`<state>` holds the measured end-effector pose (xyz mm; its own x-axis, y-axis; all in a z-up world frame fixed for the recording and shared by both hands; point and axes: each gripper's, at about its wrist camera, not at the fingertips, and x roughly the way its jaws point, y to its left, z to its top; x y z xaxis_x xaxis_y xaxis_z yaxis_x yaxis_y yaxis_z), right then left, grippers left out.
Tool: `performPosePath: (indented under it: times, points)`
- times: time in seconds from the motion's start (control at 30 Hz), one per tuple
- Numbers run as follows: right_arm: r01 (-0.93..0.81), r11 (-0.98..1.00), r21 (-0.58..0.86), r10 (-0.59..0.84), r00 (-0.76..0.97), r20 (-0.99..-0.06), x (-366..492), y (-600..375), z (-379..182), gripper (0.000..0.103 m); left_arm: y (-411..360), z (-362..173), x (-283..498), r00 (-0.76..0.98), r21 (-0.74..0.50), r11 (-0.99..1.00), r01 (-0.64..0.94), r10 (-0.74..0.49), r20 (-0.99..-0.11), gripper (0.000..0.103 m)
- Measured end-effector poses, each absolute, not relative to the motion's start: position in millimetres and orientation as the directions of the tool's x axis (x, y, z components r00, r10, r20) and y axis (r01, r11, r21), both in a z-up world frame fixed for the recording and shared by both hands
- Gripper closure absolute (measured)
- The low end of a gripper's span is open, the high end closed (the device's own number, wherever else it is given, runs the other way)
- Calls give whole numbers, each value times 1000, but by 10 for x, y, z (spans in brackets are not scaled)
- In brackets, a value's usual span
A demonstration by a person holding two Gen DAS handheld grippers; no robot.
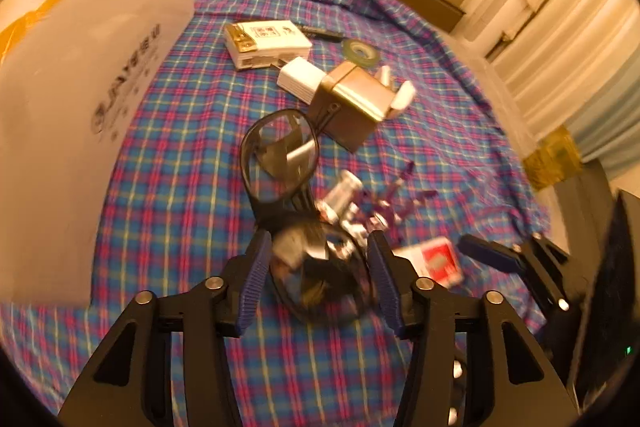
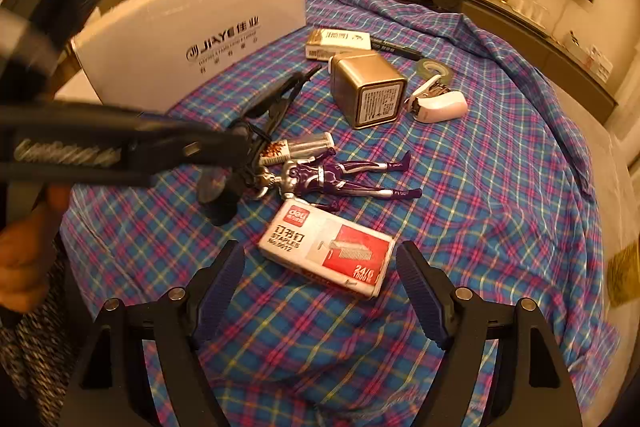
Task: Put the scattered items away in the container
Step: 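Grasp the black glasses with the left tool while the right tool grasps the staples box, then carry the glasses and staples box over the white box with both tools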
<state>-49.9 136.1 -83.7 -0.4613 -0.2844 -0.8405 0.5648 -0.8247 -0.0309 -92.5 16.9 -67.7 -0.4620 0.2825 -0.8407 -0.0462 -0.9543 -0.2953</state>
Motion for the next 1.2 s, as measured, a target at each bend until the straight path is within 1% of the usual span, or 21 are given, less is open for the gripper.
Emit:
performPosePath:
  times: [0.07,0.13,0.2,0.27,0.3,0.33,0.37,0.4,0.5,0.77,0.93,1.07,1.2]
  points:
    - [573,-818,-42,-272,-451,-850,-555,1331,-898,24,182,-747,-1026,-457,-275,-960,-46,265,-849,42]
    - [583,-811,-44,-267,-436,-859,-603,1294,-964,24,140,-822,-1095,-455,-284,-958,-49,274,-847,43]
    - [586,-810,-27,-279,-426,-861,-643,1277,-995,25,84,-836,-1134,-477,-283,-958,-57,275,-835,43]
    - [577,-817,10,-303,-415,-858,-696,1290,-991,26,-22,-844,-1168,-490,-312,-949,-56,298,-819,45]
    - [573,-819,26,-314,-410,-856,-715,1294,-985,26,-66,-847,-1183,-494,-323,-945,-54,306,-813,48]
    - [570,-820,45,-328,-404,-854,-731,1297,-978,26,-116,-851,-1196,-498,-333,-941,-52,314,-808,54]
    - [568,-821,61,-339,-400,-852,-740,1293,-974,26,-167,-856,-1206,-501,-341,-939,-48,318,-805,58]
    - [566,-821,71,-347,-396,-850,-746,1285,-971,26,-210,-860,-1213,-503,-351,-935,-46,325,-800,60]
    - [557,-823,109,-375,-390,-841,-762,1273,-955,26,-291,-864,-1227,-509,-375,-926,-46,345,-789,60]
    - [501,-837,222,-452,-402,-796,-839,1428,-881,26,-333,-829,-1188,-523,-370,-928,-39,335,-784,60]
    - [473,-846,247,-460,-413,-786,-872,1509,-875,26,-335,-771,-1135,-541,-354,-935,-30,313,-781,60]
    - [457,-852,255,-463,-432,-774,-885,1556,-850,26,-263,-628,-1051,-582,-298,-953,-62,277,-764,60]
    - [434,-861,265,-463,-455,-761,-911,1614,-826,26,-227,-509,-993,-601,-293,-952,-90,287,-746,60]
